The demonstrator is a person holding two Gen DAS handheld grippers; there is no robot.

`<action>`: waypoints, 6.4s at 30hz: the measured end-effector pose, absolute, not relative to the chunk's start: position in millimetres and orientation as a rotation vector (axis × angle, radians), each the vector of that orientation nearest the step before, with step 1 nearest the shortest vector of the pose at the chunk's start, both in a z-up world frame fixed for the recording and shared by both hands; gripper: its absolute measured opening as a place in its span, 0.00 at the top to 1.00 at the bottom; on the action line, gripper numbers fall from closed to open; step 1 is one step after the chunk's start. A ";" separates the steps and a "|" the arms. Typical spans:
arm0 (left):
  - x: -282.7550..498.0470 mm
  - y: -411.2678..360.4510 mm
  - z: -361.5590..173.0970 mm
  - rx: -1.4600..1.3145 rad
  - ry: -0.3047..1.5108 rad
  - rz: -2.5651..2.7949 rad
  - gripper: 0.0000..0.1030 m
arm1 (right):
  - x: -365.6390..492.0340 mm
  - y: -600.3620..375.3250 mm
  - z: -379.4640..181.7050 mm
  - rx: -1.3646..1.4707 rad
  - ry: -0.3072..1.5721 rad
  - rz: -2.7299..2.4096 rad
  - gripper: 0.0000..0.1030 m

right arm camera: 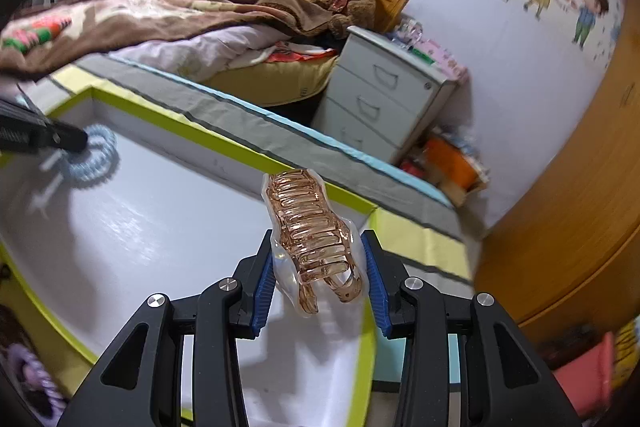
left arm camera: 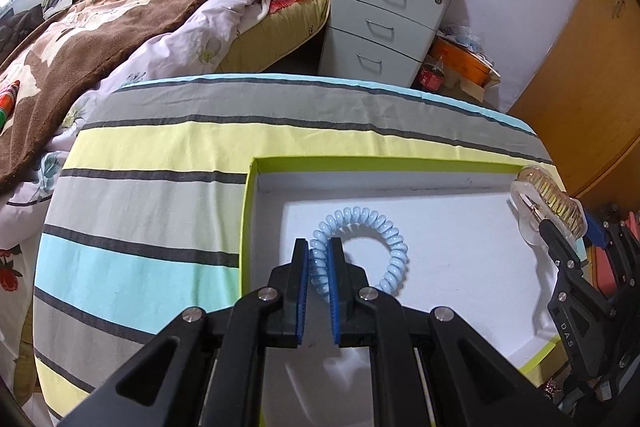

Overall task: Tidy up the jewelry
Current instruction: 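Carry both items into the green box and open both tools, then withdraw both tools from the box back toward the remaining jewelry, then grasp the black hair tie with the right tool while the left tool grasps the lilac coil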

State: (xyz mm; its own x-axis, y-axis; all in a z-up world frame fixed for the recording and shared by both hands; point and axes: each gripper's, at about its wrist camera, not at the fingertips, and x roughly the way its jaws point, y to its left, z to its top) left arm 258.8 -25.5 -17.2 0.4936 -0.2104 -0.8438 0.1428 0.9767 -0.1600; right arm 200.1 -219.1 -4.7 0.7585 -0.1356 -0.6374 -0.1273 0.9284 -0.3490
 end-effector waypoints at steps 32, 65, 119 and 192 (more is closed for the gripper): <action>258.6 -25.3 -17.7 -0.077 1.031 -0.196 0.90 | 203.3 -234.0 4.1 -0.183 0.717 0.052 0.59; 174.7 -26.0 22.6 -0.041 0.907 -0.192 0.52 | 128.9 -236.4 42.8 -0.007 0.606 0.065 0.52; 80.4 16.2 -20.9 -0.130 0.976 -0.301 0.41 | 82.4 -183.7 -13.8 -0.185 0.856 0.402 0.52; 125.3 -84.7 -12.0 0.038 1.043 -0.592 0.68 | 25.4 -258.6 37.1 0.092 0.609 0.263 0.84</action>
State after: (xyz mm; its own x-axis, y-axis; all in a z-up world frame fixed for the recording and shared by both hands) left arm 125.3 -84.7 -12.0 0.3634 -0.4427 -0.8197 0.4774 0.8440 -0.2442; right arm 25.4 -258.6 37.1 0.7881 0.2703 -0.5530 -0.2163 0.9627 0.1623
